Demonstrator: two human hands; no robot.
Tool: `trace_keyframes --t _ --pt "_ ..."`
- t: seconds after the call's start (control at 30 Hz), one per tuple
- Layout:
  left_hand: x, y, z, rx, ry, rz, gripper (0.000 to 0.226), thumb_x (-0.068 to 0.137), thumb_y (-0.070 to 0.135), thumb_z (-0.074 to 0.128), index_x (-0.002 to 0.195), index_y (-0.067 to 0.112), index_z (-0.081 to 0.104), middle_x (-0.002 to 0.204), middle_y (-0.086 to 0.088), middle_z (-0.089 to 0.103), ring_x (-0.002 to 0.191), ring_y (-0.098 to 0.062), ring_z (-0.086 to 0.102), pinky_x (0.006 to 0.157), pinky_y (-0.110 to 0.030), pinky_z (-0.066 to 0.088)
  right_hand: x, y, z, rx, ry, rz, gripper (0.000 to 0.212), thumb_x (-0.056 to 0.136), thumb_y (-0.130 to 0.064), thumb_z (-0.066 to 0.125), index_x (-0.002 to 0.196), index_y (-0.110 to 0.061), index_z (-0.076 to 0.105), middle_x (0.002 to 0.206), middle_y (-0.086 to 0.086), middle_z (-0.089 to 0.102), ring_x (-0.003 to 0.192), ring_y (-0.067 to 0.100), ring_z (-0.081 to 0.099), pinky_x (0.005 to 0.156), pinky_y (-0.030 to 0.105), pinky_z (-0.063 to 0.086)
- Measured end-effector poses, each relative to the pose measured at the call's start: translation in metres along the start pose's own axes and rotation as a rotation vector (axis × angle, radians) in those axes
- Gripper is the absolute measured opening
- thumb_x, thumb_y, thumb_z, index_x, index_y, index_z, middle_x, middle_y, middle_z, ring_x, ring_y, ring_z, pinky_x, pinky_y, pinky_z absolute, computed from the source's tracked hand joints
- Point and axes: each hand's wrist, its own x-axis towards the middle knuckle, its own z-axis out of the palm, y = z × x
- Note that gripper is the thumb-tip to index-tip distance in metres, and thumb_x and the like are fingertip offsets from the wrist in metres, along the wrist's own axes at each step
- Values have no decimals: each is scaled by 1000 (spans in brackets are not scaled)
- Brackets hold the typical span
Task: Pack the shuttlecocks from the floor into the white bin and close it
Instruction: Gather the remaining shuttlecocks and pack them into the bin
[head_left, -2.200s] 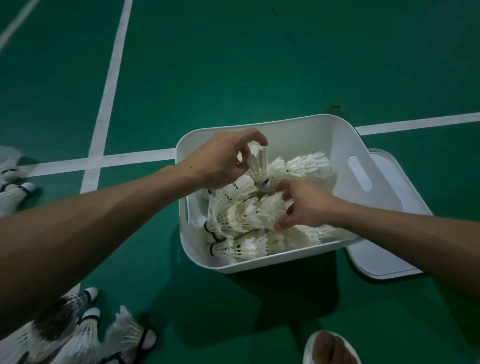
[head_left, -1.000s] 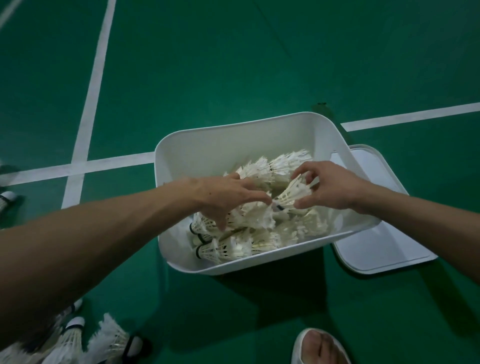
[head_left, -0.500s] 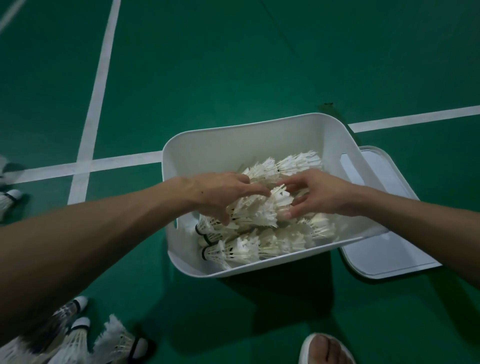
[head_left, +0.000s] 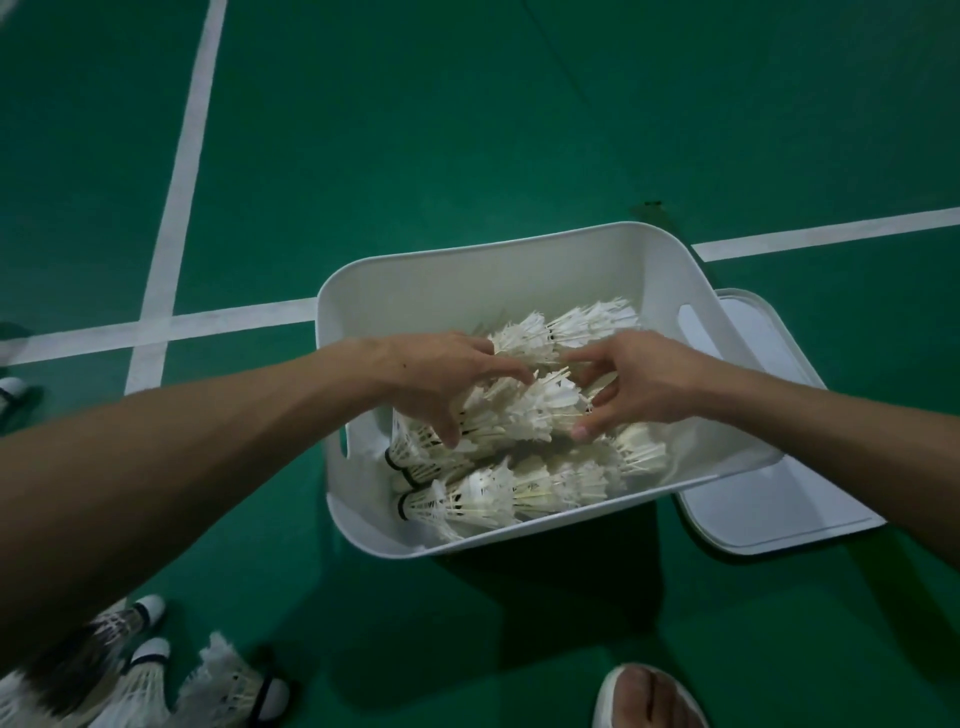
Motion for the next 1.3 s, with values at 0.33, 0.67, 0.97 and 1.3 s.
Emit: trace_keyframes --t 0.33,0.67,0.97,1.3 --pt "-49 8 -35 93 329 -177 64 85 51 59 139 28 36 138 -3 42 124 -21 37 101 -39 38 -13 -52 -22 -308 314 -183 58 80 -55 66 127 -23 56 129 1 60 116 20 53 97 33 42" --pt "-143 -57 -40 -32 580 -527 50 85 46 62 124 18 47 125 -9 42 118 -29 35 100 -41 34 30 -172 -38 -309 455 -427 53 85 -52 62 127 -20 55 130 6 58 122 24 49 100 31 36" --pt "-205 -149 32 -162 449 -821 52 85 47 61 125 16 48 128 -15 43 117 -35 40 102 -45 35 92 -265 13 -337 287 -531 51 88 -50 59 128 -19 53 130 7 55 121 26 48 99 33 39" --pt "-278 -249 114 -377 570 -1142 53 83 42 66 127 17 49 140 -16 30 129 -37 29 111 -44 25 191 -336 84 -284 64 -580 51 88 -48 60 128 -17 52 128 7 57 119 26 49 97 37 43"
